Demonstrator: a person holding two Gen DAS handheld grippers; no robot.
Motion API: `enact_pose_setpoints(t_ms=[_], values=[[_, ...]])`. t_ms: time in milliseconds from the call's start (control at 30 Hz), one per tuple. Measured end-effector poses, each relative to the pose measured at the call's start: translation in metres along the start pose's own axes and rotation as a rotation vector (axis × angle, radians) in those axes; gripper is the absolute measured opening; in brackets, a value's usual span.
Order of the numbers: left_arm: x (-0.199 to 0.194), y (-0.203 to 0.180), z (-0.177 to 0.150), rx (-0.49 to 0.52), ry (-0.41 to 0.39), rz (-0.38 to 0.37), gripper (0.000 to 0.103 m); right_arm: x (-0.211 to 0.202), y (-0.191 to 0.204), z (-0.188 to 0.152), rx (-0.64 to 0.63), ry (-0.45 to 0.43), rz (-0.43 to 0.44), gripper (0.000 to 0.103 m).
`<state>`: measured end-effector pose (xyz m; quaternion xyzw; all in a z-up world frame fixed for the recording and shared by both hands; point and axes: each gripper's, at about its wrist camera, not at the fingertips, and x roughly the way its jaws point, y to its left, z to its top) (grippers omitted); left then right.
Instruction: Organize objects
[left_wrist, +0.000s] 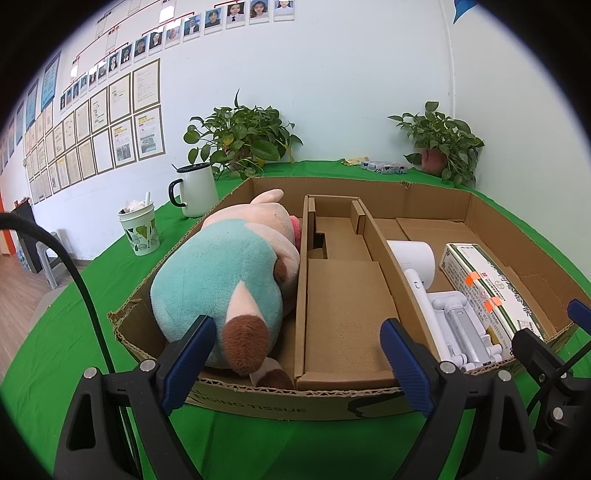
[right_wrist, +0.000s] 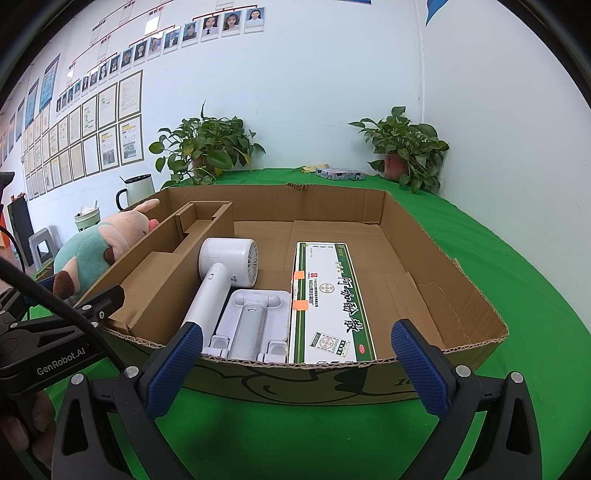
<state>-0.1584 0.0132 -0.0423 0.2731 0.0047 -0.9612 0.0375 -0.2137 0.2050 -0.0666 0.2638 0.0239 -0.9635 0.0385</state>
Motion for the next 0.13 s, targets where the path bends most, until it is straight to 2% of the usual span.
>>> enact_pose_setpoints(t_ms=[133], values=[[0.0007,-0.0008,-0.0003,0.009,0.004,-0.015,0.097,-0.0002,0.0003,0.0004,-0.001,0.001,-0.001,0.103]])
